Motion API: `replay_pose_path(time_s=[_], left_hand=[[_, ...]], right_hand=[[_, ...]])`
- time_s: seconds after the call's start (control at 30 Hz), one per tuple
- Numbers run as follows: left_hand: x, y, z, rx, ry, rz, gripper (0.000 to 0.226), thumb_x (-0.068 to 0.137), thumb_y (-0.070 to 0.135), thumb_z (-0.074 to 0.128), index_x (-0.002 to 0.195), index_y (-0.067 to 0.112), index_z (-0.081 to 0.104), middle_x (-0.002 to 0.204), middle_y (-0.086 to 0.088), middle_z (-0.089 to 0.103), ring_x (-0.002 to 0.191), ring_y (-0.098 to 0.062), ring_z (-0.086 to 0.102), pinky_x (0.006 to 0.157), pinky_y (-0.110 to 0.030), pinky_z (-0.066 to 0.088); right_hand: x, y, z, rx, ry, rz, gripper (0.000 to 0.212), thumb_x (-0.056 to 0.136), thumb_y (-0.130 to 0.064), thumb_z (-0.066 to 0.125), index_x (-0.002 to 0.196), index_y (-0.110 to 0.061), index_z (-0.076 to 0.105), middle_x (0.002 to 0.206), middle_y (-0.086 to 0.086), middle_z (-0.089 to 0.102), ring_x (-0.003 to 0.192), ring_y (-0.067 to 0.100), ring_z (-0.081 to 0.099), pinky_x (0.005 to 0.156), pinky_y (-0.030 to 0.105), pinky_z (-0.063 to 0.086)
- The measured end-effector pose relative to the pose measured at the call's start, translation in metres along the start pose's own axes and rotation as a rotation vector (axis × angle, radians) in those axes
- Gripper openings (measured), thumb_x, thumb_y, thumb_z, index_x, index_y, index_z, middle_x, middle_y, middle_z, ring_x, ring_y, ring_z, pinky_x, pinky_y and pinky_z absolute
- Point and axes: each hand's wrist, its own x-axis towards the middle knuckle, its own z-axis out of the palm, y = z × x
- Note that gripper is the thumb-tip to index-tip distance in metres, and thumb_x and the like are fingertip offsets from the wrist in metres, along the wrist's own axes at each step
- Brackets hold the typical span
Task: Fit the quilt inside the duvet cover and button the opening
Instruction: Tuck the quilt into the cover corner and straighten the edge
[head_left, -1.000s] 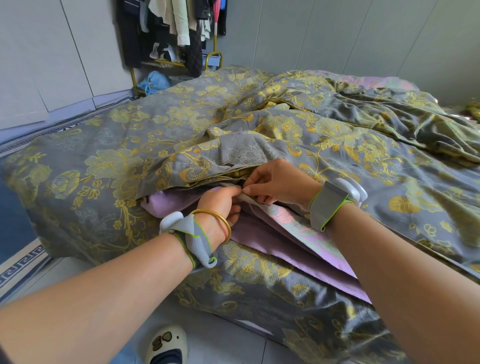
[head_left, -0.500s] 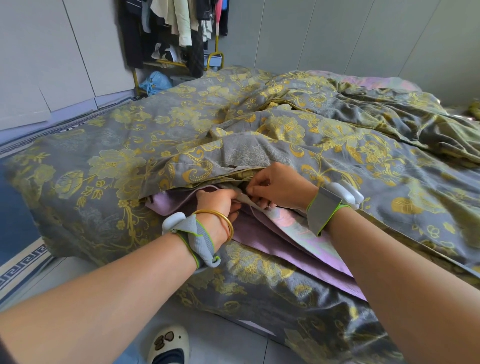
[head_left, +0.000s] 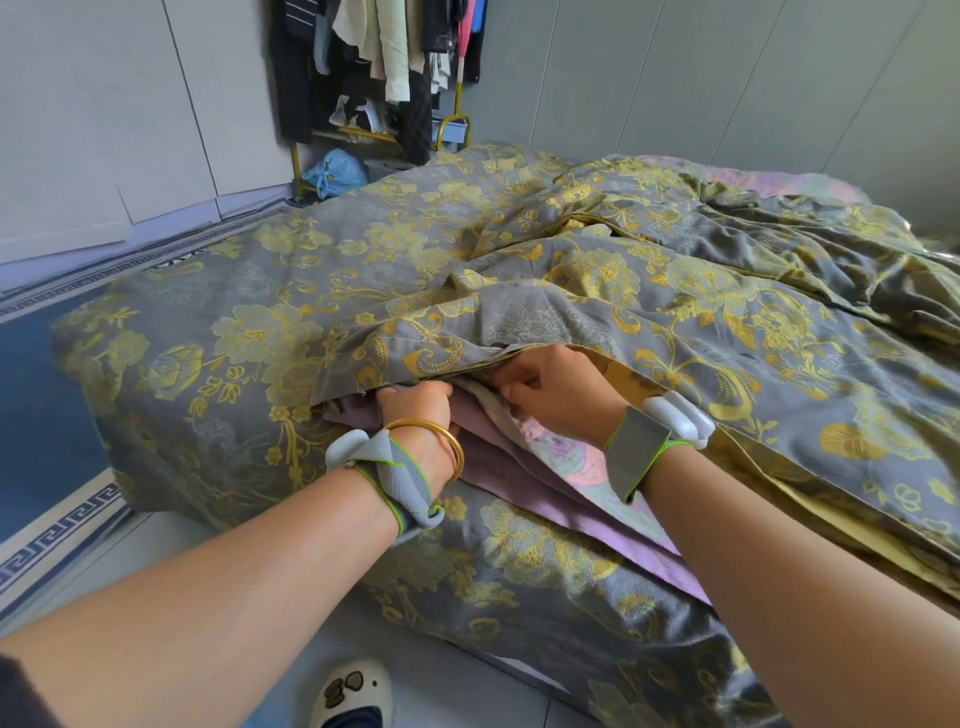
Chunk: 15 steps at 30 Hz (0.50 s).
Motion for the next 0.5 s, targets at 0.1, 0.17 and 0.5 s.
replay_pose_path(time_s=[0.1, 0.17, 0.5], left_hand=[[0.006, 0.005, -0.006, 0.068, -0.005, -0.044, 0.055, 0.055, 0.021, 0.067, 0.108, 0.01, 0.058, 0.116, -0.014, 0.066, 0.103, -0.03, 0.064, 0.095, -0.047, 0.051], [0.0, 0.013, -0.012, 0.078, -0.021, -0.084, 0.023, 0.068, 0.019, 0.066, 0.089, 0.011, 0.058, 0.104, -0.012, 0.067, 0.093, -0.028, 0.064, 0.084, -0.043, 0.055], [0.019, 0.021, -0.035, -0.041, 0.028, -0.151, 0.048, 0.081, 0.02, 0.061, 0.127, 0.013, 0.05, 0.125, -0.007, 0.054, 0.11, -0.026, 0.057, 0.057, -0.027, 0.049]], right_hand=[[0.006, -0.014, 0.001, -0.065, -0.105, -0.056, 0.022, 0.086, -0.018, 0.062, 0.102, -0.021, 0.077, 0.099, -0.002, 0.076, 0.095, 0.018, 0.068, 0.088, 0.031, 0.052], [0.009, -0.023, 0.001, -0.119, -0.176, -0.094, 0.023, 0.085, -0.019, 0.062, 0.101, -0.023, 0.078, 0.099, -0.003, 0.076, 0.095, 0.017, 0.068, 0.09, 0.034, 0.052], [0.017, -0.046, 0.016, -0.246, -0.124, -0.217, 0.032, 0.09, -0.027, 0.053, 0.12, -0.035, 0.062, 0.107, -0.003, 0.072, 0.1, 0.025, 0.064, 0.087, 0.037, 0.051]])
